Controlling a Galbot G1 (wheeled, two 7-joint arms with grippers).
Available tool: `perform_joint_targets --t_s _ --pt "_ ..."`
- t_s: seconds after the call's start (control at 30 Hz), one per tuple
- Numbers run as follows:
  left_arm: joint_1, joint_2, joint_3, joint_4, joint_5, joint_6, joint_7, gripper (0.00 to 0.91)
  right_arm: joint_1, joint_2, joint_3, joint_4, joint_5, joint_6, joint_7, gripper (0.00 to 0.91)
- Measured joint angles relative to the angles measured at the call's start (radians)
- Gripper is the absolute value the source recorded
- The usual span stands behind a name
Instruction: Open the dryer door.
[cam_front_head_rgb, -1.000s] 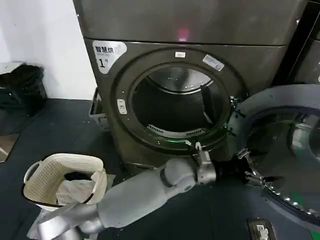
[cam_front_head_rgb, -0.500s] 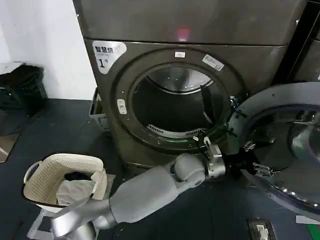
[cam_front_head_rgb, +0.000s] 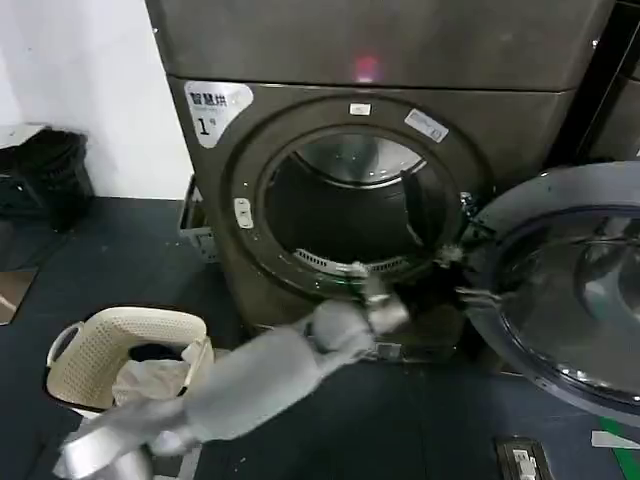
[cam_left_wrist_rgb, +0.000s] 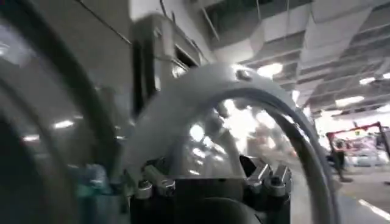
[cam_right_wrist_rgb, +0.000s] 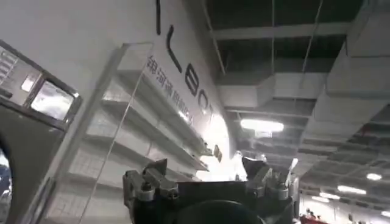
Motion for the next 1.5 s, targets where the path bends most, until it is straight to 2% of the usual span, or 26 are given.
perform_joint_targets --t_s 0.3,0.4,0.57,0.7,0.87,1.03,1.33,1.5 --pt "0.066 0.277 -0.043 -0.168 -0.02 -0.121 0.011 0.907 0.025 -0.039 -0.002 -0.004 -0.001 0.001 -0.001 0.907" --pt "0.095 0.388 -0.059 -0.184 0.039 -0.177 0.01 0.907 0.04 -0.05 -0.012 -0.012 -0.019 0.015 -0.008 0.907" --pt "0.149 0.569 -0.098 -0.199 0.038 -0.222 0.116 0.907 0.057 -0.064 -0.01 -0.009 -0.024 0.014 -0.007 0.907" --pt "0.177 0.698 -0.136 -0.198 0.032 -0.21 0.173 0.907 0.062 -0.074 -0.001 -0.008 -0.023 0.014 -0.008 0.907" --pt "0.209 0.866 -0.186 -0.207 0.063 -0.114 0.27 0.907 0.058 -0.077 0.005 -0.003 -0.011 0.017 -0.013 0.907" --pt "0.301 1.023 -0.303 -0.226 0.163 -0.034 0.335 0.907 0.06 -0.072 -0.002 0.009 0.013 0.013 -0.018 0.907" --pt "0.377 1.194 -0.436 -0.156 0.403 -0.046 0.451 0.907 0.056 -0.075 0.009 0.016 0.035 0.004 -0.024 0.907" --pt "0.389 1.238 -0.464 -0.113 0.504 -0.069 0.478 0.907 0.058 -0.073 0.008 0.021 0.034 -0.002 -0.024 0.907"
